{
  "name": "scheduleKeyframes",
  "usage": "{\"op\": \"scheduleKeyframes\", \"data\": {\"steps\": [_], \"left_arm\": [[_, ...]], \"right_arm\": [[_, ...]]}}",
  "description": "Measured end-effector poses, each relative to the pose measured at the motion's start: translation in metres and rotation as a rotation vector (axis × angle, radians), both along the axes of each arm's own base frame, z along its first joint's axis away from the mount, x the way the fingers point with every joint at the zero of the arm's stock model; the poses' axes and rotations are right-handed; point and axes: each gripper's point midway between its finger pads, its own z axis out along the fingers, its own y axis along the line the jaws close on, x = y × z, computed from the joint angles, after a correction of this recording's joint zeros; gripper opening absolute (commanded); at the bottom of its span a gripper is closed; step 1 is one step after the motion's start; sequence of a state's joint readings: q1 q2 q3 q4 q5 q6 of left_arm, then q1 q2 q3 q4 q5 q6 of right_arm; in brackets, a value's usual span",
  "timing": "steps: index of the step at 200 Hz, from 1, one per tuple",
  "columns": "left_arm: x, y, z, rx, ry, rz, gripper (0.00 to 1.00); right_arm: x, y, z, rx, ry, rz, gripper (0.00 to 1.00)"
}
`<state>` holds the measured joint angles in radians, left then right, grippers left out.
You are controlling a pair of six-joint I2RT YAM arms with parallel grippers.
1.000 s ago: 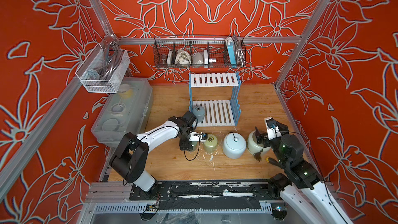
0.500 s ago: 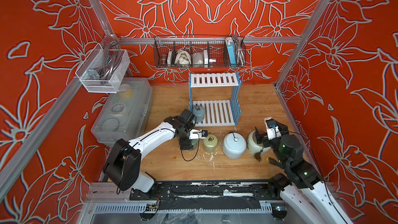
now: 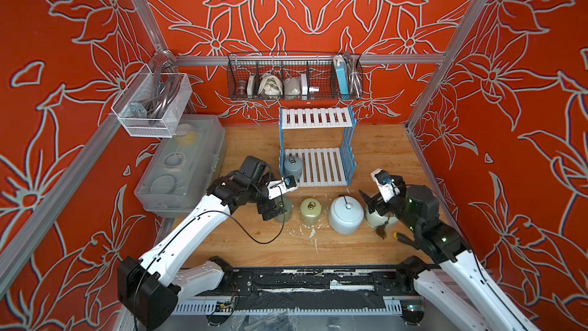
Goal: Remove the tea canisters from the shelf
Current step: Place the tea canister at the center of the board, then pick up the tea canister from the shelf.
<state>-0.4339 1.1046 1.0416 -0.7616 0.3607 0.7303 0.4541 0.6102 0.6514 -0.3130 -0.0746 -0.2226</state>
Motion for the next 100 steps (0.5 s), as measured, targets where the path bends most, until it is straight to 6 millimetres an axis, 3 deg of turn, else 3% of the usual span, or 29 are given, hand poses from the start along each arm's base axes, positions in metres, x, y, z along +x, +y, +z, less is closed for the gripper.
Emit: {"op": "scheduleKeyframes", "data": {"steps": [56,100], "left_arm": [[0.014,0.03,0.044,-0.312,0.055,0.352,0.99],[0.026,0.069,0.056,-0.472,0.047,0.613,0.99]], "right_arm": [[0.007,0.052,0.024,0.012,0.019,0.203,0.98],[0.018,0.11,0.021,-0.033,0.046,0.357,0.99]]}}
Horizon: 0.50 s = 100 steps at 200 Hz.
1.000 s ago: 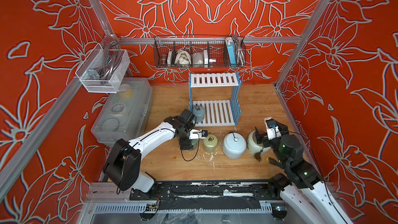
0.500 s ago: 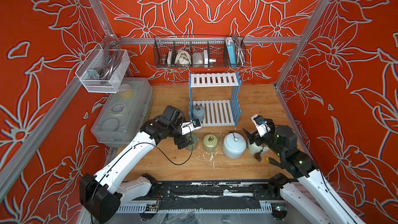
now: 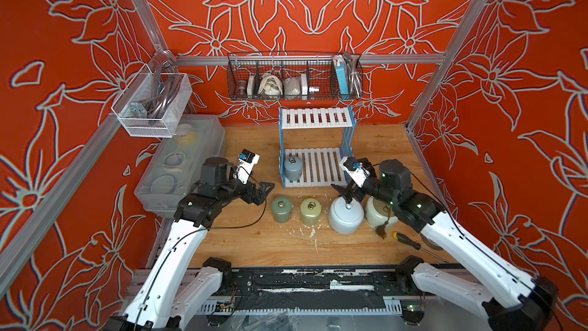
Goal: Remove the tea canisters from the shelf
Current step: Pick up the tea canister from the shelf.
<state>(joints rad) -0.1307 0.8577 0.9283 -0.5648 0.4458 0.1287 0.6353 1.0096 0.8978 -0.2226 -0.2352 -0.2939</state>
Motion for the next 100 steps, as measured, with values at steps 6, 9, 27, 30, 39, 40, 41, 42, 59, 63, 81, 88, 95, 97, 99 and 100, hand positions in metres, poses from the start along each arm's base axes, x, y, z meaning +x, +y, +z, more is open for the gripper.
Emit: {"op": "scheduleKeyframes", "data": {"steps": [6,9,27,30,39,40,41,42,59,63,81,88,95,97,99,100], "left_arm": [[0.002,0.006,-0.001,-0.002,-0.001,0.035,0.99],[0.003,0.01,-0.001,-0.002,-0.004,0.052,0.99],[0.008,0.029,-0.004,0.013,-0.02,0.155,0.99],[0.008,0.032,-0.004,0.016,-0.025,0.17,0.99],[0.009,0.04,-0.006,0.023,-0.036,0.21,0.99],[0.009,0.042,-0.007,0.023,-0.035,0.216,0.99],[0.009,0.042,-0.007,0.023,-0.036,0.22,0.99],[0.009,0.043,-0.007,0.023,-0.036,0.223,0.99],[0.008,0.055,-0.011,0.017,-0.044,0.28,0.99],[0.007,0.057,-0.01,0.013,-0.048,0.292,0.99],[0.008,0.064,-0.011,0.007,-0.062,0.328,0.99],[0.008,0.066,-0.011,0.005,-0.063,0.338,0.99],[0.008,0.068,-0.012,0.007,-0.063,0.348,0.99],[0.008,0.069,-0.012,0.006,-0.063,0.35,0.99],[0.008,0.069,-0.012,0.006,-0.063,0.352,0.99],[0.008,0.069,-0.012,0.006,-0.063,0.352,0.99]], "right_arm": [[0.002,0.006,-0.001,-0.004,0.005,0.015,0.99],[0.003,0.01,-0.002,-0.005,0.009,0.023,0.99],[0.011,0.028,-0.004,-0.007,0.021,0.06,1.0],[0.013,0.03,-0.004,-0.006,0.021,0.063,1.0],[0.018,0.037,-0.007,-0.01,0.03,0.074,0.99],[0.018,0.037,-0.007,-0.01,0.03,0.075,1.0],[0.019,0.038,-0.007,-0.01,0.032,0.077,1.0],[0.019,0.039,-0.008,-0.01,0.033,0.078,1.0],[0.028,0.051,-0.013,-0.012,0.045,0.095,0.99],[0.03,0.054,-0.014,-0.012,0.048,0.1,1.0],[0.04,0.065,-0.024,-0.022,0.068,0.118,1.0],[0.044,0.069,-0.027,-0.027,0.073,0.122,1.0],[0.05,0.074,-0.03,-0.031,0.077,0.127,1.0],[0.051,0.075,-0.031,-0.031,0.077,0.129,0.99],[0.052,0.077,-0.032,-0.032,0.078,0.131,1.0],[0.053,0.078,-0.032,-0.033,0.079,0.133,1.0]]}}
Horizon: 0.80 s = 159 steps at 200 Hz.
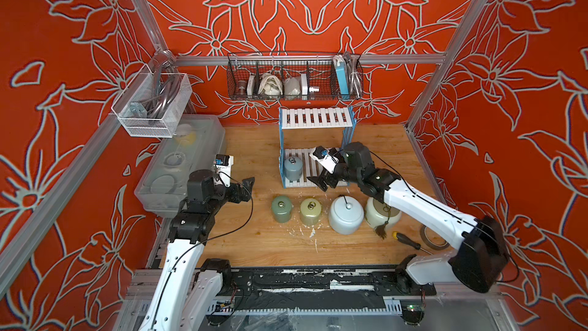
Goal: Remove the tea canisters from the shelf
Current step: Pick up the tea canister from the shelf.
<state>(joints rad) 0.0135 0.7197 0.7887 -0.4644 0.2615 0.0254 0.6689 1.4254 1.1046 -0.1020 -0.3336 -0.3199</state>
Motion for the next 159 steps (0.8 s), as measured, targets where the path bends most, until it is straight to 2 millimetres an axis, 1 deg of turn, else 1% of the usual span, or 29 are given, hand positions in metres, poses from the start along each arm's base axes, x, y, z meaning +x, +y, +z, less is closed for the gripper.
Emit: {"op": "scheduleKeyframes", "data": {"steps": [46,69,130,159], "left_arm": [[0.001,0.005,0.001,-0.014,-0.007,0.033,0.99],[0.001,0.006,0.002,-0.014,-0.009,0.044,0.99],[0.002,0.011,0.003,-0.01,-0.018,0.066,0.99],[0.003,0.012,0.004,-0.014,-0.019,0.074,0.99]], "right_arm": [[0.026,0.031,-0.016,-0.006,0.029,0.046,0.99],[0.036,0.043,-0.028,-0.01,0.046,0.068,1.0],[0.054,0.066,-0.066,-0.037,0.096,0.116,0.99],[0.063,0.072,-0.087,-0.045,0.123,0.127,1.0]]}}
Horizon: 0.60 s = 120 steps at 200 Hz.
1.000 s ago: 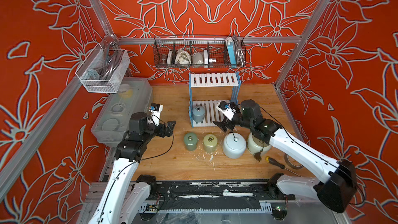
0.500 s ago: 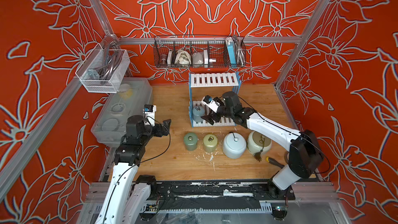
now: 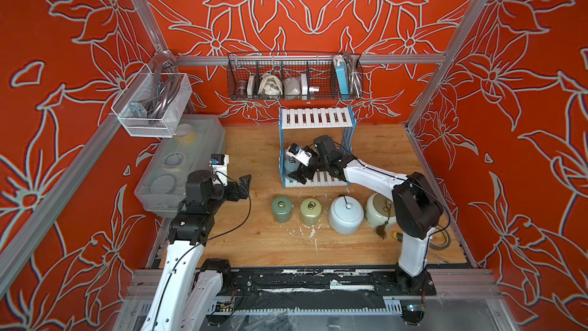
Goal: Remove the tea canisters from the shelf
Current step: Pick up the tea canister from the shelf.
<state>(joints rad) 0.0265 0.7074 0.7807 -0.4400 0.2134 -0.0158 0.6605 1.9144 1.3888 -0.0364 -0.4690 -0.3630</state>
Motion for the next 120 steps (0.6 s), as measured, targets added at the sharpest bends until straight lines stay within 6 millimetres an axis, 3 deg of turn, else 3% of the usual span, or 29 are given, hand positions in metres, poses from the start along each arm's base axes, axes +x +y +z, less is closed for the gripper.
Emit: {"op": "scheduleKeyframes", "data": {"steps": [75,120], "left_arm": [[0.001,0.002,-0.001,0.001,0.001,0.011,0.99],[0.002,0.002,-0.003,0.002,0.005,0.012,0.99]], "right_arm": [[0.026,0.0,-0.024,0.004,0.018,-0.016,0.99],[0.028,0.001,-0.034,-0.002,0.025,-0.011,0.87]]}}
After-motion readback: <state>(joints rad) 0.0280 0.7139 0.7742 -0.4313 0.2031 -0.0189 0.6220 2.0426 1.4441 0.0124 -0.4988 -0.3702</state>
